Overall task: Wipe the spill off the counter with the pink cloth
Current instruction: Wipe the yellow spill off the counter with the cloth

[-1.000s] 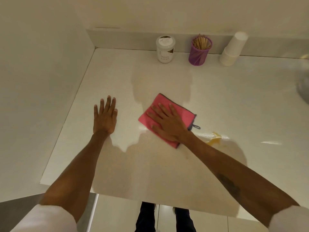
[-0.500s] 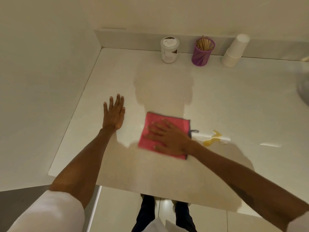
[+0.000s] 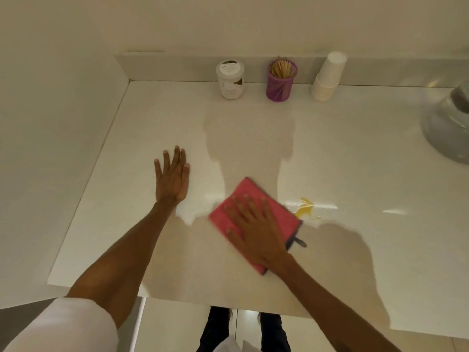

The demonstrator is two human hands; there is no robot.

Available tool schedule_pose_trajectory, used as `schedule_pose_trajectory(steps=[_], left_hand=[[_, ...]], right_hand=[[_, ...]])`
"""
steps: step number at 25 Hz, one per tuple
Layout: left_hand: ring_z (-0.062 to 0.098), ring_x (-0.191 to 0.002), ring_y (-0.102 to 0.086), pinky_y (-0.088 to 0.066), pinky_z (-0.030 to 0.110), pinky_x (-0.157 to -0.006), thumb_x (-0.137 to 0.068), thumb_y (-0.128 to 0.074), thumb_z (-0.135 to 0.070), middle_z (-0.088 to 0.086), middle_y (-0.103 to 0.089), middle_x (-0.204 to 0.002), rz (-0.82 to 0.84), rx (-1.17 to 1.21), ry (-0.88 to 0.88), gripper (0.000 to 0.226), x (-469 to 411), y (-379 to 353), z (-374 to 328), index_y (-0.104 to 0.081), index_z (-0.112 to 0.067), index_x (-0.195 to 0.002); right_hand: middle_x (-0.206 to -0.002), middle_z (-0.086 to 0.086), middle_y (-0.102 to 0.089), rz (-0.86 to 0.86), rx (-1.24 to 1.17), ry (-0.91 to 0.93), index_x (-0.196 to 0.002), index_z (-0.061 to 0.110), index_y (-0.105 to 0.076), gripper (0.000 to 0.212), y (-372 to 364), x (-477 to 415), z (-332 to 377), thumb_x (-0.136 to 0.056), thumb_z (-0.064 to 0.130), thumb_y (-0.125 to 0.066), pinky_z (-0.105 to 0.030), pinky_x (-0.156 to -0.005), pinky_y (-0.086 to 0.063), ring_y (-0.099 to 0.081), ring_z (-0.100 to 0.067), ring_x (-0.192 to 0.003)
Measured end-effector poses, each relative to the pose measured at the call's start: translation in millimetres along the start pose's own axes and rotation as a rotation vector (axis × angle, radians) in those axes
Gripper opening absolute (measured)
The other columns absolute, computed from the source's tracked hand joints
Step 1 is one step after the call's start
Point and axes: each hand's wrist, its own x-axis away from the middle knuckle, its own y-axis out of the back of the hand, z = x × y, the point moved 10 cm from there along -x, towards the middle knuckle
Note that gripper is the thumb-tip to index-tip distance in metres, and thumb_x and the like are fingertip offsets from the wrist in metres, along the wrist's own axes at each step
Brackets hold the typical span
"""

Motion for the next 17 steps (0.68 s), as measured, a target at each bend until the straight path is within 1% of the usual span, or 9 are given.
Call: schedule_pose_trajectory(steps=[3, 5, 8, 10, 12, 13, 14, 15, 17], left_hand=[[0.029, -0.16, 0.004, 0.005, 0.053, -0.129, -0.11, -0.013, -0.036, 0.001, -0.003, -0.173, -0.028, -0.047, -0.027, 0.057, -5.0, -2.0, -4.2, -0.007, -0.017, -0.164], [0.028, -0.16, 0.003, 0.004, 0.051, -0.129, -0.11, -0.014, -0.035, 0.001, -0.004, -0.173, -0.023, -0.025, -0.036, 0.057, -6.8, -4.3, -3.7, -0.007, -0.017, -0.164], [0.027, -0.16, 0.001, 0.002, 0.05, -0.13, -0.11, -0.015, -0.033, 0.002, -0.005, -0.172, -0.03, -0.031, -0.052, 0.056, -5.9, -5.9, -3.1, -0.007, -0.016, -0.163], [0.027, -0.16, 0.0, 0.003, 0.049, -0.129, -0.11, -0.016, -0.033, 0.002, -0.005, -0.172, -0.025, -0.024, -0.051, 0.056, -7.1, -5.6, -3.4, -0.008, -0.016, -0.163], [0.028, -0.16, -0.001, 0.003, 0.048, -0.129, -0.11, -0.018, -0.031, 0.003, -0.006, -0.172, -0.04, -0.024, -0.047, 0.056, -6.1, -4.6, -4.5, -0.01, -0.015, -0.163], [0.029, -0.16, -0.002, 0.002, 0.049, -0.129, -0.111, -0.018, -0.031, 0.003, -0.006, -0.172, -0.045, -0.028, -0.05, 0.056, -5.2, -4.8, -4.6, -0.01, -0.014, -0.163], [0.029, -0.16, -0.002, 0.002, 0.049, -0.129, -0.111, -0.018, -0.031, 0.003, -0.006, -0.172, -0.043, -0.03, -0.052, 0.056, -5.1, -5.2, -4.7, -0.01, -0.015, -0.163], [0.029, -0.16, -0.001, 0.002, 0.049, -0.129, -0.111, -0.018, -0.031, 0.002, -0.006, -0.172, -0.04, -0.026, -0.047, 0.056, -5.6, -5.2, -3.7, -0.009, -0.015, -0.163], [0.028, -0.16, -0.001, 0.003, 0.048, -0.129, -0.11, -0.017, -0.032, 0.001, -0.005, -0.172, -0.04, -0.025, -0.04, 0.056, -7.7, -6.9, -3.4, -0.009, -0.016, -0.163]], right_hand=[[-0.172, -0.007, -0.015, -0.051, 0.02, -0.212, -0.165, 0.024, -0.016, 0.062, 22.6, -39.5, -63.4, -0.11, 0.051, -0.024, -0.06, -0.128, -0.002, -0.004, -0.032, -0.161], [-0.173, -0.007, -0.012, -0.054, -0.069, -0.271, -0.165, 0.021, -0.018, 0.062, 27.5, -78.7, -46.0, -0.11, 0.047, -0.024, -0.059, -0.128, 0.001, 0.0, -0.033, -0.161], [-0.17, -0.011, -0.024, -0.059, -0.091, -0.093, -0.162, 0.02, -0.03, 0.06, 9.3, -72.4, 37.2, -0.108, 0.045, -0.025, -0.061, -0.126, -0.001, -0.007, -0.036, -0.16], [-0.168, -0.01, -0.029, -0.065, -0.1, -0.076, -0.16, 0.021, -0.033, 0.058, -3.2, -25.9, 48.2, -0.108, 0.048, -0.029, -0.06, -0.128, 0.0, -0.012, -0.035, -0.159], [-0.168, -0.004, -0.029, -0.099, -0.108, -0.201, -0.16, 0.029, -0.032, 0.056, -0.4, 17.7, -2.6, -0.109, 0.052, -0.028, -0.06, -0.128, -0.004, -0.011, -0.03, -0.16], [-0.167, -0.002, -0.032, -0.104, -0.103, -0.31, -0.159, 0.031, -0.034, 0.056, 5.5, 36.0, -43.2, -0.108, 0.054, -0.03, -0.06, -0.127, -0.012, -0.014, -0.028, -0.159], [-0.166, -0.005, -0.035, -0.105, -0.069, -0.425, -0.158, 0.031, -0.036, 0.056, 14.7, 50.1, -88.6, -0.108, 0.055, -0.032, -0.061, -0.125, -0.02, -0.02, -0.031, -0.158], [-0.167, -0.009, -0.034, -0.117, -0.021, -0.512, -0.16, 0.03, -0.034, 0.058, 26.7, 55.7, -131.0, -0.108, 0.054, -0.033, -0.061, -0.125, -0.022, -0.023, -0.035, -0.157], [-0.172, -0.012, -0.017, -0.08, 0.003, -0.577, -0.165, 0.026, -0.02, 0.064, 44.8, 33.8, -189.1, -0.108, 0.054, -0.026, -0.062, -0.127, -0.008, -0.01, -0.038, -0.159]])
